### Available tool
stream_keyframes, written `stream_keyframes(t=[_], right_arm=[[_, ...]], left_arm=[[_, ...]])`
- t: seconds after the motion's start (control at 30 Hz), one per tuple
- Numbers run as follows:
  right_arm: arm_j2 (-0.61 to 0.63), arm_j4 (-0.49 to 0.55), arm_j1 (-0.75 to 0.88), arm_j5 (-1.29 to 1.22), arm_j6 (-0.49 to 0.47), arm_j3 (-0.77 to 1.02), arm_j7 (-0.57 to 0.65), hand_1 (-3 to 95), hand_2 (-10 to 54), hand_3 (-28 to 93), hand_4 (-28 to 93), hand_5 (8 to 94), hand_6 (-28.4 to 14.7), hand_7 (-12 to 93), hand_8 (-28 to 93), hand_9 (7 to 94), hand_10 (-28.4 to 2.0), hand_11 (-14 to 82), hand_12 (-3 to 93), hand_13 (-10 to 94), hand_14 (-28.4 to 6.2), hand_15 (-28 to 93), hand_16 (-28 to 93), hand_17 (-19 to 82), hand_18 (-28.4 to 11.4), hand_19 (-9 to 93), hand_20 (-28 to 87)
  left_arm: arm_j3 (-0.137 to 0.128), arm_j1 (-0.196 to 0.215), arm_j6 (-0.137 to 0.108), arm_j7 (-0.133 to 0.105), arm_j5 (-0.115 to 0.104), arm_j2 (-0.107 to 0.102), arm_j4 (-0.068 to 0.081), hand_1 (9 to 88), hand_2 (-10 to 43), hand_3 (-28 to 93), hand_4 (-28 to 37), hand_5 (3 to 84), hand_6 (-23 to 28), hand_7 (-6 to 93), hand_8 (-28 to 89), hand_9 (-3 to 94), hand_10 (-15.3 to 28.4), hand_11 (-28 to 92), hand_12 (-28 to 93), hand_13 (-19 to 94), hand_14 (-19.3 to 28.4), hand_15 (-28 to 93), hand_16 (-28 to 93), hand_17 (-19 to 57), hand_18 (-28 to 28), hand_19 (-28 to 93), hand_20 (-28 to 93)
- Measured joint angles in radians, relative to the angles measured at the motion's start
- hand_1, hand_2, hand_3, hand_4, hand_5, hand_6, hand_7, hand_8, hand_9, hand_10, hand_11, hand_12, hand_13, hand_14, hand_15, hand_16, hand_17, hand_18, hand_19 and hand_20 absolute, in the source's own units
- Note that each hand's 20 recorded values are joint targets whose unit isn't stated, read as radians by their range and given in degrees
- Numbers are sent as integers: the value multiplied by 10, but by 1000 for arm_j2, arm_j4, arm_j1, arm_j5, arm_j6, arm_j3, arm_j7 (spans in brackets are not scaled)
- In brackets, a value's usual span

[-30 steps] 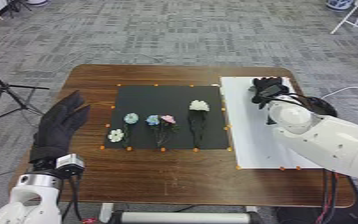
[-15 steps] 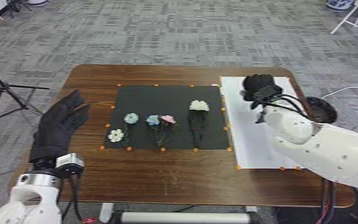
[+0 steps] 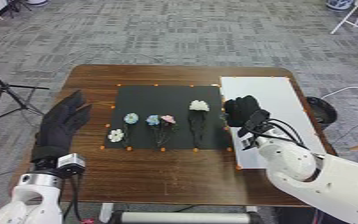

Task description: Arrange flowers

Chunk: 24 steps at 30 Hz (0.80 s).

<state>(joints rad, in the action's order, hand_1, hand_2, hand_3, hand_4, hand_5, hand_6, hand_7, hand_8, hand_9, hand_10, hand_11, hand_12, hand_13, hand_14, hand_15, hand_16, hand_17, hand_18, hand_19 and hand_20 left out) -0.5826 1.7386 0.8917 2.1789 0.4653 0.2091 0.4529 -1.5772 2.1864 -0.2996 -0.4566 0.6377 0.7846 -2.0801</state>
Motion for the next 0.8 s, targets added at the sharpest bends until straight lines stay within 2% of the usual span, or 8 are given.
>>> stream_keyframes(t=[0.27,0.7,0.8], right_arm=[[-57,-8,-25,42,15,-79,29,473,-95,841,-266,698,28,484,11,853,-54,206,494,696,-52,745,329,346,-186,912,546],[-64,-4,-27,65,-11,-80,42,430,-95,839,-274,564,11,479,14,724,-65,197,472,620,-67,777,336,313,-185,894,565],[-53,-3,-22,64,-26,-69,42,396,-95,858,-274,542,5,433,-6,665,-77,287,392,599,-74,796,310,308,-189,890,573]], left_arm=[[4,-4,6,0,0,0,0,242,-3,683,-255,329,33,157,-73,250,120,200,194,207,143,270,61,-95,199,380,131],[-3,-2,6,1,1,4,0,242,-4,684,-255,328,33,157,-72,250,120,199,194,206,143,270,61,-95,199,381,131],[-3,-2,6,1,1,4,0,241,-3,683,-255,328,33,157,-72,250,120,199,194,206,143,269,61,-95,199,381,131]])
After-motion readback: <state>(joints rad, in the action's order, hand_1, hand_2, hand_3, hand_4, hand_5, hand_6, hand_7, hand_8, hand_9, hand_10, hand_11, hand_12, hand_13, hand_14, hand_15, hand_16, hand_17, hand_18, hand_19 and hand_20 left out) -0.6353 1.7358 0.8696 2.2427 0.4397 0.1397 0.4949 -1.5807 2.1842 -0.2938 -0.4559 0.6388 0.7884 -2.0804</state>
